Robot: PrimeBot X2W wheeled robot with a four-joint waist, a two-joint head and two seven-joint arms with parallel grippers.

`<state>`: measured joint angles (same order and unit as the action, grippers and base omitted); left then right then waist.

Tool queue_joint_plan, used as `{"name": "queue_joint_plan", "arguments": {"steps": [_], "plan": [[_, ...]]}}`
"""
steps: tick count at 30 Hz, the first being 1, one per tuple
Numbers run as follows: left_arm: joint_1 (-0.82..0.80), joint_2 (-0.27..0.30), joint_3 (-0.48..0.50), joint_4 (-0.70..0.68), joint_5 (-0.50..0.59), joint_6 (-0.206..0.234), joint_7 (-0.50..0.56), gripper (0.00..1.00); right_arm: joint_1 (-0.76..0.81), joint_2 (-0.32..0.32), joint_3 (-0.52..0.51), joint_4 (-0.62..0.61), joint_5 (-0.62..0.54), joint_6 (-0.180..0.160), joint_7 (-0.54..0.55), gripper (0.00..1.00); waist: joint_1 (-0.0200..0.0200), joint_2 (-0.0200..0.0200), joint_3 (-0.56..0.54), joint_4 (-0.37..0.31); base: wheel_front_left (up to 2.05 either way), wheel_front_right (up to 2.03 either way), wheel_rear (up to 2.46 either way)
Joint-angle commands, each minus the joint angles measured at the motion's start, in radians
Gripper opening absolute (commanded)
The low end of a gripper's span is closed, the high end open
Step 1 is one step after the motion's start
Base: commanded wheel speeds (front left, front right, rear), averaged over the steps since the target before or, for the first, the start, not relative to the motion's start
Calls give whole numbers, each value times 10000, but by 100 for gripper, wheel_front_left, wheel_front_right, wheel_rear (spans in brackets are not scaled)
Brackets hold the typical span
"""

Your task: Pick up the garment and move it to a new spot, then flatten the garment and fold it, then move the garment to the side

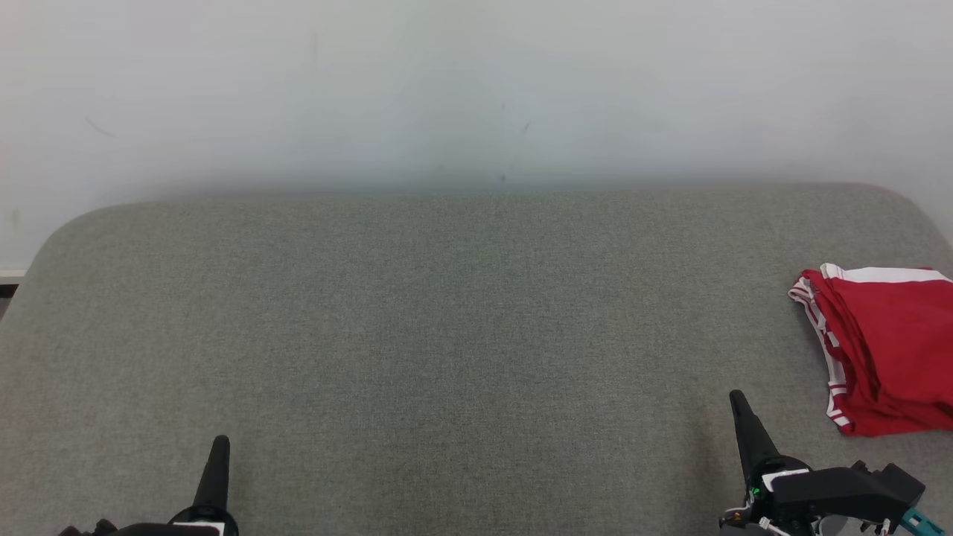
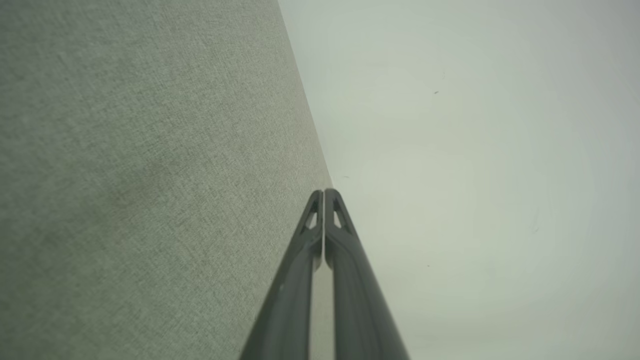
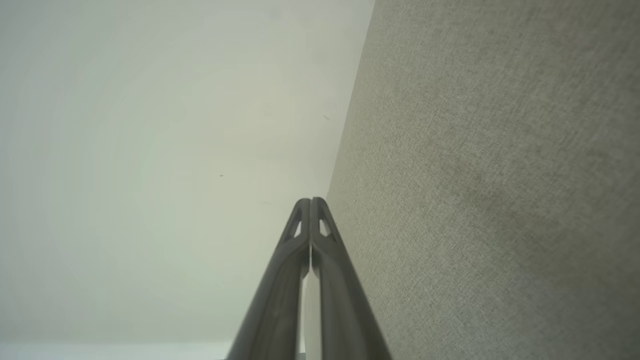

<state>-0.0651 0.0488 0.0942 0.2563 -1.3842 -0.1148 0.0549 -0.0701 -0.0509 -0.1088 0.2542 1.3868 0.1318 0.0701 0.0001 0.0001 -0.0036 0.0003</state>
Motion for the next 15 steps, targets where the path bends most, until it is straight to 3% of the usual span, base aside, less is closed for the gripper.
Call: {"name": "queue_joint_plan", "arguments": {"steps": [1, 15], "plan": [[-196, 21, 41, -85, -252, -70, 63, 0, -148, 9, -8, -75, 199, -16, 32, 0, -1, -1, 2, 0, 0, 0, 0], [-342, 21, 129, -107, -1263, -116, 336, 0, -285, 11, -35, -97, 1209, -18, 257, 0, -1, -1, 32, -1, 0, 0, 0]]}}
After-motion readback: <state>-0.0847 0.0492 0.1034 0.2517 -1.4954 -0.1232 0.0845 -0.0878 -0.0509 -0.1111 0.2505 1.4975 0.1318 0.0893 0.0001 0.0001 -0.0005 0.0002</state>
